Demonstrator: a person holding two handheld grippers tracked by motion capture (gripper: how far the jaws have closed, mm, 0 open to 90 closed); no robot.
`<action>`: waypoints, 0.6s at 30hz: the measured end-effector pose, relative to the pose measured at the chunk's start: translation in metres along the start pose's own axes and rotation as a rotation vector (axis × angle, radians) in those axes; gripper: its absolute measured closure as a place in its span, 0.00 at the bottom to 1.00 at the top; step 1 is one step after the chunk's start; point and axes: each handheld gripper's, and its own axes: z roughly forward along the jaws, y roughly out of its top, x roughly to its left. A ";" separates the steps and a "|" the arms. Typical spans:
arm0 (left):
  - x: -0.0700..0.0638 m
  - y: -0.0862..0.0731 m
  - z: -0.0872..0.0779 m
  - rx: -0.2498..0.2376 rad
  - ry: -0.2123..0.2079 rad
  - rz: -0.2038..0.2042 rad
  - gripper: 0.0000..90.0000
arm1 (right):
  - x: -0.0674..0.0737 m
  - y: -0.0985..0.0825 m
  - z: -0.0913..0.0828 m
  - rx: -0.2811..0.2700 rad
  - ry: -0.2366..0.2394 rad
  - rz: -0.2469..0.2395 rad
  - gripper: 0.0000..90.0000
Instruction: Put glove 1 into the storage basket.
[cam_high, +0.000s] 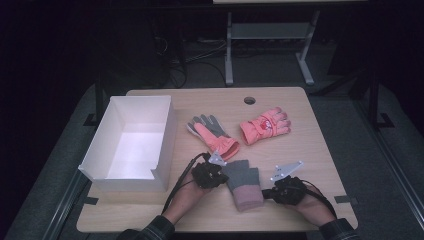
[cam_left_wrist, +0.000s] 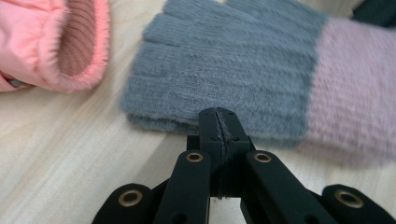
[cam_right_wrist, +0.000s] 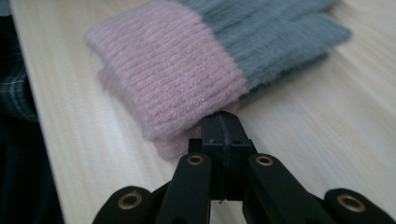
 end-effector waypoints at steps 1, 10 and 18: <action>0.002 0.001 0.000 0.010 0.000 0.007 1.00 | 0.001 0.001 0.001 0.001 0.007 -0.009 1.00; 0.011 0.008 0.005 -0.013 -0.014 -0.021 1.00 | 0.018 0.011 0.013 0.000 0.064 -0.057 1.00; 0.016 0.016 0.010 -0.014 -0.021 -0.014 1.00 | 0.034 0.024 0.026 -0.006 0.097 -0.079 1.00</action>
